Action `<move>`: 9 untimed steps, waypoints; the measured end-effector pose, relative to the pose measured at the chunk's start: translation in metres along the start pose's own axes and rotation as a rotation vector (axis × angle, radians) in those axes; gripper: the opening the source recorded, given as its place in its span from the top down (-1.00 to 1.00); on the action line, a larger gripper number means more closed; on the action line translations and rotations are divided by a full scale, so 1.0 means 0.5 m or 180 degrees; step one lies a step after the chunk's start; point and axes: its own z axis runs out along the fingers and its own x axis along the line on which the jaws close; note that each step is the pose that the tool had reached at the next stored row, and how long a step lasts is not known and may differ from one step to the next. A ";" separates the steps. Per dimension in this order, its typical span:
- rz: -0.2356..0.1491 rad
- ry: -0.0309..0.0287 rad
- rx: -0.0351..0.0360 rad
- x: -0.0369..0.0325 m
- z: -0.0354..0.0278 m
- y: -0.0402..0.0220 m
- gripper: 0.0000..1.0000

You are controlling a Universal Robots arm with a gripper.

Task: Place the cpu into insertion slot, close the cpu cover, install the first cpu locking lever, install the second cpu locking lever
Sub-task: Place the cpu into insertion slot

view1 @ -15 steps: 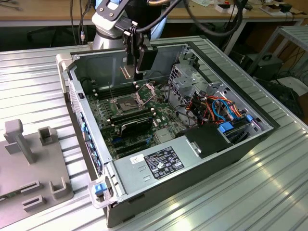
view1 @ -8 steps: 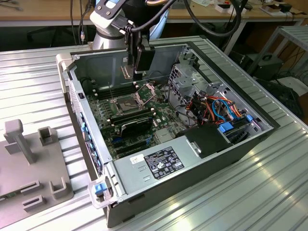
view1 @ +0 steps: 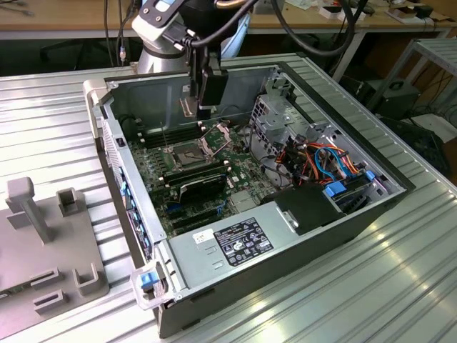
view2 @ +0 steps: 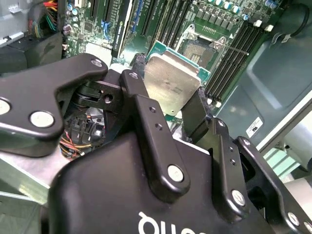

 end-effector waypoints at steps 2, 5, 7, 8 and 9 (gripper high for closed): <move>0.0094 -0.0004 0.0003 0.000 0.001 0.000 -0.10; 0.0231 -0.0010 0.0007 0.000 0.001 0.000 -0.10; 0.0353 -0.0015 0.0010 0.000 0.002 0.000 -0.10; 0.0420 -0.0017 0.0012 0.000 0.002 0.000 -0.10; 0.0476 -0.0020 0.0014 0.000 0.003 0.000 -0.10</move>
